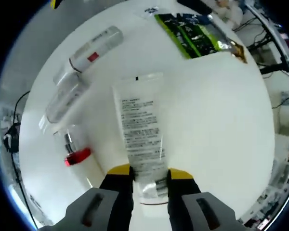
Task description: Arrange the skincare products in the storage area until every visible bottle or jar stands upright without overlapping.
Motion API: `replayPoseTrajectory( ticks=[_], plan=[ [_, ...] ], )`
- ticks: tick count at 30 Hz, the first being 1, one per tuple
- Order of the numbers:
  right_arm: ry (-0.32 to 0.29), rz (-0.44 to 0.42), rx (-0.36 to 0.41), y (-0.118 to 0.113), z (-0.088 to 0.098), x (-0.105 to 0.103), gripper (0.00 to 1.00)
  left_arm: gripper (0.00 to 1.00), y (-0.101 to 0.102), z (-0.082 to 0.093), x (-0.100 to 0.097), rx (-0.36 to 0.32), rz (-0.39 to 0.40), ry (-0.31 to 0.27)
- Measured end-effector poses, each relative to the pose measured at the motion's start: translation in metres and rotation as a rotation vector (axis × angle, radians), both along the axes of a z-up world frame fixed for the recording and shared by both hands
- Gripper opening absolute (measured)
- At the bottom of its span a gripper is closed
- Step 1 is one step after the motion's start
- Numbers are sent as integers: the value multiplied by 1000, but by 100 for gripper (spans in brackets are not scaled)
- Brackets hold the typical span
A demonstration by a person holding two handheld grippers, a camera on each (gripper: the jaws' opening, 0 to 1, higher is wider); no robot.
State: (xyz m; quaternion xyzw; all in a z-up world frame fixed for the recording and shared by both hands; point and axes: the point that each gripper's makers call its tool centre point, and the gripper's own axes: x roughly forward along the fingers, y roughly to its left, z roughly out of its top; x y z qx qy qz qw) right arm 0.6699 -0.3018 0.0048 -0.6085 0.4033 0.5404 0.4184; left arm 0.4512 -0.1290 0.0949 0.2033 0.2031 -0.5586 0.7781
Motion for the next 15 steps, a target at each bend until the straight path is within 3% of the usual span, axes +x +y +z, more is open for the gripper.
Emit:
replayPoseTrajectory(
  ticks=[10,15],
  plan=[
    [-55,-75,38,-5,28,-11,22,28,0,0,0,5,0,-3],
    [-87,-129,54,-11,47,-26,23,29,1,0,1,10,-1,-14]
  ],
)
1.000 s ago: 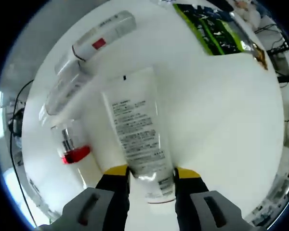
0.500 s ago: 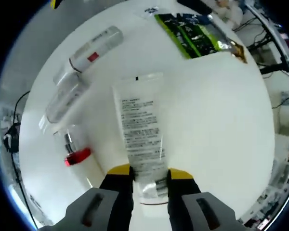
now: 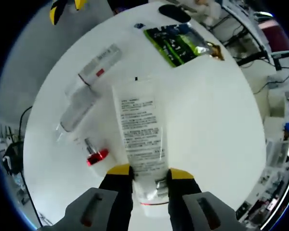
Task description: Arrange the skincare products in the storage area until every visible bottle or jar stands upright without overlapping.
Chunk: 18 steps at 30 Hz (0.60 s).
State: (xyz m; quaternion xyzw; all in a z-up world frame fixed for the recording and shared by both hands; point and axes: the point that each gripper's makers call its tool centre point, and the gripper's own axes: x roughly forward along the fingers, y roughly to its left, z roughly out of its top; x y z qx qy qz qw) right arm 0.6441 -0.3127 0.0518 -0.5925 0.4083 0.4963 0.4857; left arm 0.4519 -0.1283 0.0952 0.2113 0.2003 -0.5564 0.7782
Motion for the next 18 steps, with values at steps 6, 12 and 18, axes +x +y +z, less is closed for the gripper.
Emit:
replayPoseTrajectory(
  ticks=[6,12,18],
  plan=[
    [23,-115,92,3,23,-27,23,33,1,-1,2,18,6,-14],
    [-46,-238,246,6,50,-47,24,34,2,-3,2,34,5,-19],
    [-69,-368,368,6,65,-75,24,34,2,-6,-1,51,-5,-13]
  ],
)
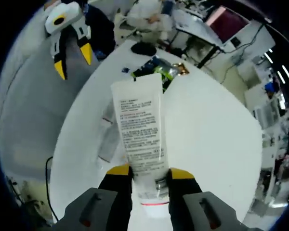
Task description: Arrange the skincare products in the storage area until every visible bottle or jar stands upright without overlapping.
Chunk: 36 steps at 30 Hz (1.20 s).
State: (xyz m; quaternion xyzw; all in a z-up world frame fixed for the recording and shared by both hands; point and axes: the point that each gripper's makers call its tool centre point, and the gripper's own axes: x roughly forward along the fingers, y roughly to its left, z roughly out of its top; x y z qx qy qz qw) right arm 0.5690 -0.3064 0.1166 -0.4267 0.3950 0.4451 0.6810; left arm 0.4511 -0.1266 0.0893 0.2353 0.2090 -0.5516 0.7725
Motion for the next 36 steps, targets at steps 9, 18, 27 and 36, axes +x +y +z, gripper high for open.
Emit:
replayPoseTrajectory(
  ticks=[9,18,27,36],
  plan=[
    [-31,-221,244,7,23,-40,24,38,-4,3,1,-8,-18,-35],
    [-38,-415,509,19,46,-66,25,52,-11,13,-2,-36,-48,-6],
    [52,-511,765,52,56,-103,25,67,-30,68,2,-214,-85,-12],
    [116,-520,941,86,71,-129,26,84,-67,133,-6,-573,-28,294]
  ],
)
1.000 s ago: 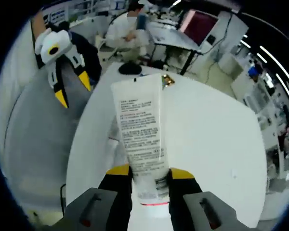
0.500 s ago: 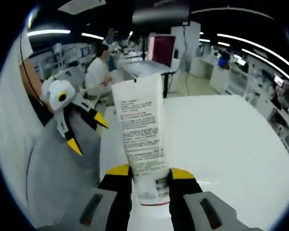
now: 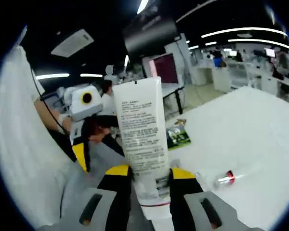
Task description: Arrange the skincare products in the storage area until every visible bottle or jar stands upright without overlapping.
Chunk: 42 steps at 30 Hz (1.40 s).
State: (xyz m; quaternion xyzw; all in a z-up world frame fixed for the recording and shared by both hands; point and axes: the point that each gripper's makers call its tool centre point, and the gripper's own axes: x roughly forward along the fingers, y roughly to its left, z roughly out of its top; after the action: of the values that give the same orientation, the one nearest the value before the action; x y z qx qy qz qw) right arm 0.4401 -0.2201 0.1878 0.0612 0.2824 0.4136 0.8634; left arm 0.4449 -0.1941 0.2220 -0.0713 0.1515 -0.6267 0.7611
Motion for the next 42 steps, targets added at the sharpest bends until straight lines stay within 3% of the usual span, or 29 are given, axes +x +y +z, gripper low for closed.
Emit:
replayPoseTrajectory(
  ticks=[3,8,11,17,25,28,32,35,42],
  plan=[
    [19,-9,90,9,10,-6,26,92,-7,7,-7,-23,-24,20],
    [60,-26,288,24,31,-16,26,92,-19,26,-14,-112,-41,101],
    [57,-25,349,28,37,-19,26,91,-26,34,-11,-145,-46,149],
    [67,26,394,39,47,-27,27,85,-36,56,-14,-240,-87,243],
    [84,94,477,52,63,-38,27,70,-41,59,-26,-267,-137,278],
    [93,118,471,57,63,-41,27,61,-42,64,-34,-293,-166,317],
    [105,145,475,63,63,-46,27,56,-43,72,-36,-336,-172,320],
    [114,164,490,67,65,-49,27,44,-43,75,-43,-346,-208,361],
    [140,171,539,69,73,-51,27,45,-46,82,-42,-358,-220,386]
  ],
)
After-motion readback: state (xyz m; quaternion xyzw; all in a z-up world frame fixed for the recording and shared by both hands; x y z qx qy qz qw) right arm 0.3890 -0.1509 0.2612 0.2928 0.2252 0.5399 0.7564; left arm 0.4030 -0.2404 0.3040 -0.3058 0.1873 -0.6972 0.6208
